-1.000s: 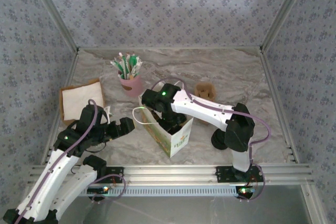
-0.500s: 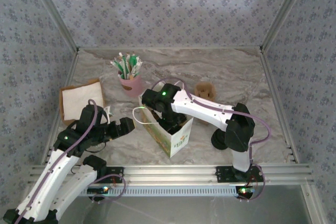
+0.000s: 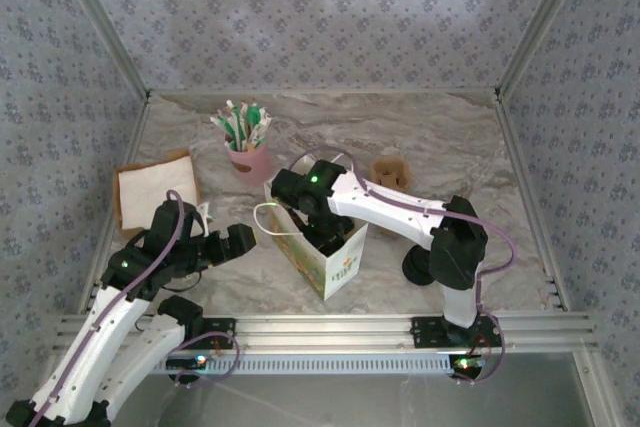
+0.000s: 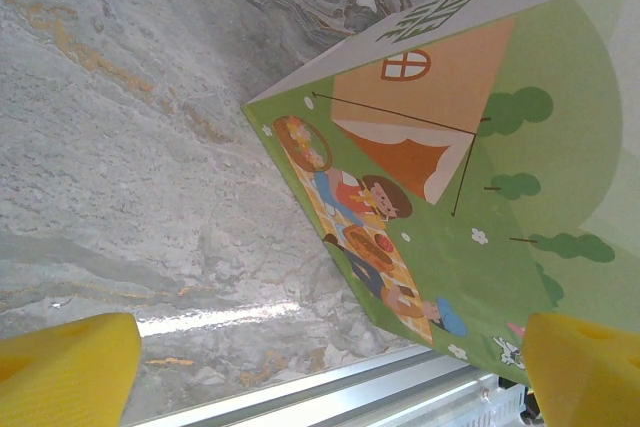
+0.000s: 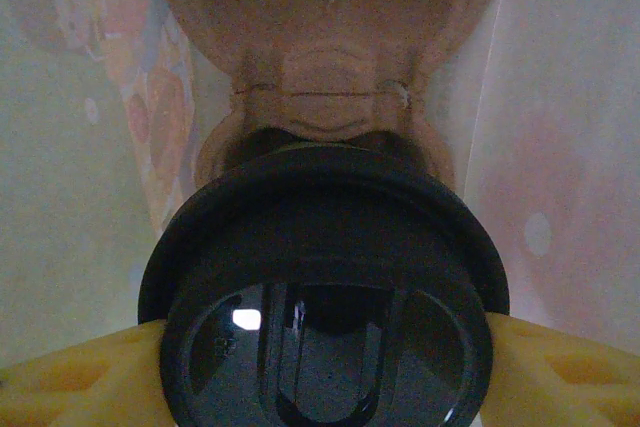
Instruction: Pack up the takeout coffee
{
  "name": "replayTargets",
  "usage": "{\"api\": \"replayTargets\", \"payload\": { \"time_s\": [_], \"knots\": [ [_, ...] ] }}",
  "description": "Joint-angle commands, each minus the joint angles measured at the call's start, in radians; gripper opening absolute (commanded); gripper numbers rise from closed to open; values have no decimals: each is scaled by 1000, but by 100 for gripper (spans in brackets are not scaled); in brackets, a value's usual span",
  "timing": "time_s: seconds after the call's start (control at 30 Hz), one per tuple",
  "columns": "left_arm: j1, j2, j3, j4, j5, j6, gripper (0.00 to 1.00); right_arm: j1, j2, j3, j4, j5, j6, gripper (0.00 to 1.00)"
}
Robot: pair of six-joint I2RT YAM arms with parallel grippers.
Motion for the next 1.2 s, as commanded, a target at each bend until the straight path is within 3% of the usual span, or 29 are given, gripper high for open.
{"api": "replayTargets", "payload": {
  "time_s": [0.0,1.17],
  "knots": [
    [-6,0,29,-13,-4,-4,98,8,73,-74,43,-56,-13,70],
    [-6,1,35,-12,-8,-9,98,7,77,-128,99,-68,-5,71]
  ]
}}
